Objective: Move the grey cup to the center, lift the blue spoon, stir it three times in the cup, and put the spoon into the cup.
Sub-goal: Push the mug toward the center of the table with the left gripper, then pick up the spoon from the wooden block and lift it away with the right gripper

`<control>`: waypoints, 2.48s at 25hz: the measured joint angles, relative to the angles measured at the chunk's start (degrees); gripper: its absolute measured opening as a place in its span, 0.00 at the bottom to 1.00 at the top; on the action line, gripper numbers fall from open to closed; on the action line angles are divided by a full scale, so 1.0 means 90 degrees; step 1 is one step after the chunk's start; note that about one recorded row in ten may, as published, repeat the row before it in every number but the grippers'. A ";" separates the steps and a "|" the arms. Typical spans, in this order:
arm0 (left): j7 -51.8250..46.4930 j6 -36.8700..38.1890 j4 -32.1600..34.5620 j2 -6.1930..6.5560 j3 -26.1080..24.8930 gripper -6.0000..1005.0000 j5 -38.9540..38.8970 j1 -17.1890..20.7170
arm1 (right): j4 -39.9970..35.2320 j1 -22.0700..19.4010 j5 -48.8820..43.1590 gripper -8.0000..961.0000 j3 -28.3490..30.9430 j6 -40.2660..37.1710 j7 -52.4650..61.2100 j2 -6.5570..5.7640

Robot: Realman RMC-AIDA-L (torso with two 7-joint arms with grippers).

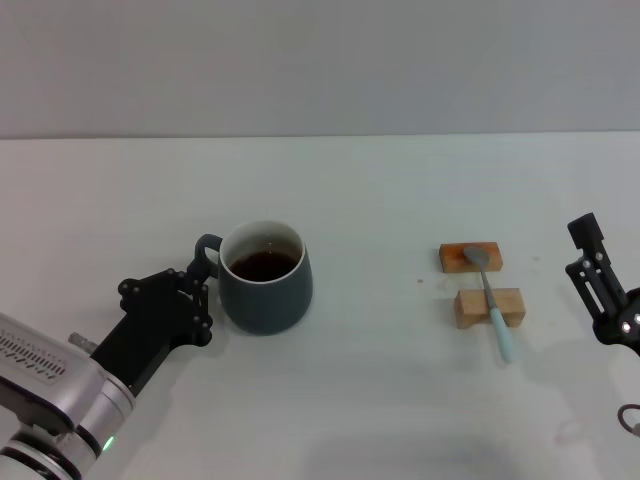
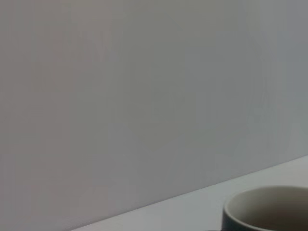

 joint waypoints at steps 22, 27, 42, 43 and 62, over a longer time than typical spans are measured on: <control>0.0020 0.0051 -0.0086 -0.0006 0.0166 0.08 -0.0001 -0.0014 | -0.0017 0.0050 0.0010 0.73 0.0016 0.0016 -0.0001 0.0000; -0.0020 0.0739 -0.0033 0.0041 -0.0545 0.08 -0.0017 0.0688 | -0.0031 -0.0026 0.0159 0.72 0.0012 0.0076 -0.0018 0.0007; -0.0483 0.1242 0.0243 0.0049 -0.1408 0.31 -0.0028 0.1426 | -0.0121 -0.0186 0.0274 0.72 -0.0339 0.1083 -0.0059 0.0014; -0.0483 0.1242 0.0243 0.0049 -0.1408 0.33 -0.0028 0.1426 | -0.0120 -0.0211 0.0274 0.72 -0.0389 0.1129 -0.0059 0.0016; -0.0488 0.1045 0.0495 0.0056 -0.1416 0.86 -0.0028 0.1212 | 0.0006 -0.0594 0.1110 0.71 -0.0825 0.1881 0.0069 0.0035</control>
